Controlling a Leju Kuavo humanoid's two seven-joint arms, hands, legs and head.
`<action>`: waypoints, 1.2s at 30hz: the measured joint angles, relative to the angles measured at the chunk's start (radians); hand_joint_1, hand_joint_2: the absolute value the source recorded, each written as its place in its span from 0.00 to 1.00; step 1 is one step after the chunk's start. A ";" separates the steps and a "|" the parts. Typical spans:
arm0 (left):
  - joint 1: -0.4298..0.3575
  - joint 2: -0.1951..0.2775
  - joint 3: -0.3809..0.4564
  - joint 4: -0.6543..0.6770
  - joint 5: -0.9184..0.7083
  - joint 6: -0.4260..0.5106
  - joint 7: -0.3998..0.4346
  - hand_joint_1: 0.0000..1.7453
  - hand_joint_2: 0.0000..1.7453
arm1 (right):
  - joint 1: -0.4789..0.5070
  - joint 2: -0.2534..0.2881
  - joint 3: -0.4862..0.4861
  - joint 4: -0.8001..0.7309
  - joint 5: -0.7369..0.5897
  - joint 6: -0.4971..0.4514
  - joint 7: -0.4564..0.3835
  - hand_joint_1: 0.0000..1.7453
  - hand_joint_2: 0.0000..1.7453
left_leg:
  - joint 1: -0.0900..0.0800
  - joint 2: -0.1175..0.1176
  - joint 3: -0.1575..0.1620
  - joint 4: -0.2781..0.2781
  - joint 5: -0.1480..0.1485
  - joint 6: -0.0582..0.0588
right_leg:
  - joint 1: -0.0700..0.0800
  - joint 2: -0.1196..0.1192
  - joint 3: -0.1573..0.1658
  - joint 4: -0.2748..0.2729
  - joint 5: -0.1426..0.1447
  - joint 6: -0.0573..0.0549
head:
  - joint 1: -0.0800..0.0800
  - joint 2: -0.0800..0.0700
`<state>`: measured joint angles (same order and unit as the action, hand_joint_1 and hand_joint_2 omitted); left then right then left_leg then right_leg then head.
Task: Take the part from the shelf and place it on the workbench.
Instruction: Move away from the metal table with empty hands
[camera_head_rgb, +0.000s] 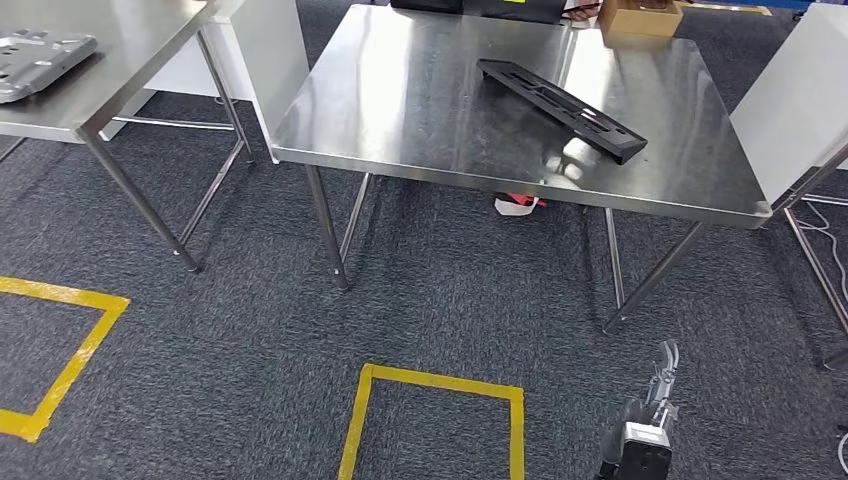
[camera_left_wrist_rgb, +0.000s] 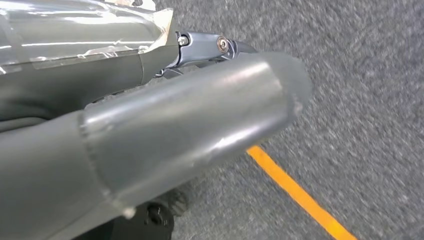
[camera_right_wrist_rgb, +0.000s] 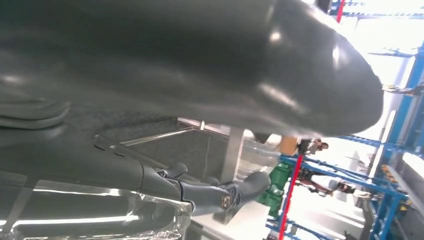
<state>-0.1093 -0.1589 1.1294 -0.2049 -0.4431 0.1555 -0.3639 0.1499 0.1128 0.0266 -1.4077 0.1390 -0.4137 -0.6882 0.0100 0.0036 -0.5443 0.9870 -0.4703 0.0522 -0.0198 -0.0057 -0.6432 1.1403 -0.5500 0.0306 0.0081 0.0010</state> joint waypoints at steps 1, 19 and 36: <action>0.000 0.000 0.000 0.000 0.001 0.000 0.000 0.00 0.00 | -0.001 0.002 -0.003 0.004 0.001 0.000 0.000 0.00 0.00 | -0.002 0.001 -0.017 0.000 0.014 0.003 | 0.000 0.000 -0.014 0.065 -0.039 -0.002 | 0.002 0.000; 0.001 -0.003 0.002 0.000 0.005 0.012 0.010 0.00 0.00 | -0.060 0.060 -0.115 0.099 0.030 0.014 0.001 0.00 0.00 | 0.010 -0.003 -0.158 0.310 -0.060 -0.073 | 0.004 -0.010 0.131 -0.183 0.089 -0.045 | -0.008 0.000; -0.004 -0.008 0.005 0.000 0.001 0.014 0.011 0.00 0.00 | -0.064 0.075 -0.161 0.120 0.035 0.030 0.002 0.00 0.00 | -0.003 0.004 -0.106 0.006 0.085 -0.008 | 0.002 0.001 0.071 0.050 0.005 0.032 | 0.001 0.000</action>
<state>-0.1131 -0.1670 1.1341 -0.2049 -0.4424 0.1694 -0.3529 0.0856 0.1882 -0.1347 -1.2877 0.1737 -0.3842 -0.6867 0.0070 0.0075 -0.6507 0.9929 -0.3857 0.0445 -0.0178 -0.0047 -0.5725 1.1901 -0.5445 0.0623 0.0089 0.0009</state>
